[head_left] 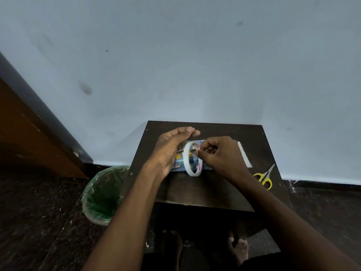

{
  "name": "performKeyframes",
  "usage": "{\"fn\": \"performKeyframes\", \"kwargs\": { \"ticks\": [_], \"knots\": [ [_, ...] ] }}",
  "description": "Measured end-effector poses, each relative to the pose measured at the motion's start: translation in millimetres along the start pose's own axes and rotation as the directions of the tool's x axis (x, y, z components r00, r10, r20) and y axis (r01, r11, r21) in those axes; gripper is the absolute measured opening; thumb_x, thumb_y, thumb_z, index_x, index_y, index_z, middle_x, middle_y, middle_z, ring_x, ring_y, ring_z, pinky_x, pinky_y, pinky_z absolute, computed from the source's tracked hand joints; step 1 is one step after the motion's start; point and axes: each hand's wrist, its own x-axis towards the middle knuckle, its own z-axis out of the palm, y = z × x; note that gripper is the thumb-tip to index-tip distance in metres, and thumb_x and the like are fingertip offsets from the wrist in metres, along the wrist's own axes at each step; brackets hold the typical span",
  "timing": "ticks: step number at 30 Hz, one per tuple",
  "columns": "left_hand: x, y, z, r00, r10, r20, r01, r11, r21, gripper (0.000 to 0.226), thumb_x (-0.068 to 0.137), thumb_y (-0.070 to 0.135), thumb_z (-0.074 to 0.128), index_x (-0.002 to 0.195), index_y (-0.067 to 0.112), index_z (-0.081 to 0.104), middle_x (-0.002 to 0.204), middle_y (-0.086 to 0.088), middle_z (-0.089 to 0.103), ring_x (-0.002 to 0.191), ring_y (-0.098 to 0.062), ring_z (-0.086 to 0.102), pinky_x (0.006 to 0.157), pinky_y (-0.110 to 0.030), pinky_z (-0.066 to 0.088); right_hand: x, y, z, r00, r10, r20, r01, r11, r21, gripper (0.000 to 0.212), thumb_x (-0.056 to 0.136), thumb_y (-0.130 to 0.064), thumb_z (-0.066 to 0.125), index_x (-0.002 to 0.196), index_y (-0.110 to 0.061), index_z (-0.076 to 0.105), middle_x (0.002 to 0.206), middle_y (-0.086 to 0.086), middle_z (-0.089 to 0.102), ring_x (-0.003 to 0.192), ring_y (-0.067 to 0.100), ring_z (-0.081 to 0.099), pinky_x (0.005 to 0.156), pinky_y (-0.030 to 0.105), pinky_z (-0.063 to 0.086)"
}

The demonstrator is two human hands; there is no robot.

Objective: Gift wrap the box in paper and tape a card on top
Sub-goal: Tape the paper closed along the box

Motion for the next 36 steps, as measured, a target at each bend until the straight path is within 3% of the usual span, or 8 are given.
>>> {"fn": "performKeyframes", "kwargs": {
  "ticks": [4, 6, 16, 20, 25, 28, 32, 36],
  "knots": [
    [-2.1, 2.4, -1.1, 0.991, -0.021, 0.129, 0.015, 0.999, 0.044, 0.019, 0.098, 0.004, 0.068, 0.117, 0.009, 0.069, 0.121, -0.022, 0.077, 0.102, -0.027, 0.077, 0.089, -0.036, 0.064, 1.1, 0.4, -0.1, 1.000, 0.001, -0.005, -0.001, 1.000, 0.014, 0.014, 0.086, -0.019, 0.083, 0.073, -0.021, 0.077, 0.057, -0.017, 0.065, 0.054, -0.003, 0.059, 0.056, 0.015, 0.040],
    [-2.2, 4.5, -3.8, 0.988, -0.033, 0.148, 0.030, 0.999, 0.028, 0.023, 0.096, 0.002, 0.068, 0.117, 0.010, 0.070, 0.120, -0.023, 0.077, 0.101, -0.028, 0.077, 0.091, -0.037, 0.063, 1.1, 0.7, -2.1, 1.000, -0.012, -0.014, 0.012, 1.000, 0.008, 0.012, 0.086, -0.019, 0.083, 0.075, -0.020, 0.078, 0.059, -0.016, 0.066, 0.055, -0.003, 0.059, 0.055, 0.011, 0.039],
    [0.2, 2.3, -2.6, 0.995, -0.019, 0.097, 0.018, 1.000, 0.006, 0.022, 0.093, 0.000, 0.072, 0.115, 0.008, 0.071, 0.116, -0.024, 0.077, 0.103, -0.030, 0.078, 0.085, -0.036, 0.064, 1.0, 2.3, -4.9, 0.997, -0.060, -0.052, 0.056, 0.996, -0.071, 0.011, 0.083, -0.018, 0.083, 0.074, -0.020, 0.077, 0.060, -0.016, 0.064, 0.063, -0.003, 0.061, 0.056, 0.009, 0.038],
    [1.5, 0.4, -5.8, 0.997, -0.018, 0.079, 0.015, 0.999, 0.044, 0.026, 0.091, -0.001, 0.076, 0.116, 0.006, 0.074, 0.112, -0.023, 0.079, 0.100, -0.027, 0.079, 0.085, -0.034, 0.064, 1.1, 4.6, -4.3, 0.994, -0.094, -0.052, 0.089, 0.992, -0.088, 0.004, 0.084, -0.020, 0.082, 0.081, -0.022, 0.080, 0.071, -0.013, 0.071, 0.070, -0.003, 0.063, 0.063, 0.019, 0.044],
    [2.7, 0.7, -3.9, 0.997, -0.029, 0.065, 0.027, 0.999, 0.033, 0.029, 0.090, 0.000, 0.077, 0.119, 0.004, 0.075, 0.111, -0.022, 0.079, 0.103, -0.026, 0.079, 0.087, -0.033, 0.064, 3.9, 3.0, -15.5, 0.998, -0.060, -0.012, 0.059, 0.997, -0.049, 0.047, 0.080, -0.010, 0.078, 0.124, -0.024, 0.073, 0.085, -0.014, 0.074, 0.070, 0.002, 0.064, 0.075, 0.018, 0.050],
    [3.5, -1.9, -2.8, 0.998, 0.003, 0.062, -0.009, 0.995, 0.103, 0.027, 0.092, 0.000, 0.075, 0.120, 0.002, 0.075, 0.108, -0.020, 0.080, 0.104, -0.024, 0.079, 0.089, -0.030, 0.063, 5.2, 9.1, -28.5, 0.997, 0.023, -0.075, -0.025, 0.999, -0.032, 0.037, 0.074, -0.004, 0.074, 0.105, -0.024, 0.077, 0.086, -0.011, 0.074, 0.073, 0.008, 0.066, 0.071, 0.025, 0.053],
    [5.9, -5.9, -0.9, 0.997, 0.048, 0.056, -0.060, 0.972, 0.226, 0.024, 0.093, -0.005, 0.071, 0.117, -0.004, 0.075, 0.104, -0.018, 0.081, 0.099, -0.022, 0.080, 0.087, -0.026, 0.062, 4.4, 26.8, -45.6, 0.981, 0.162, -0.103, -0.184, 0.948, -0.260, 0.014, 0.070, -0.010, 0.078, 0.075, -0.021, 0.072, 0.073, -0.008, 0.068, 0.076, 0.017, 0.064, 0.067, 0.028, 0.042],
    [5.8, -7.7, 3.2, 0.996, 0.066, 0.055, -0.080, 0.949, 0.305, 0.022, 0.090, -0.005, 0.074, 0.112, -0.002, 0.078, 0.106, -0.017, 0.081, 0.105, -0.027, 0.079, 0.094, -0.034, 0.062, -9.4, 34.2, -61.0, 0.948, 0.314, -0.054, -0.304, 0.842, -0.445, 0.014, 0.065, -0.014, 0.079, 0.071, -0.008, 0.067, 0.072, 0.007, 0.068, 0.076, 0.029, 0.067, 0.058, 0.031, 0.046]
  ]
}}
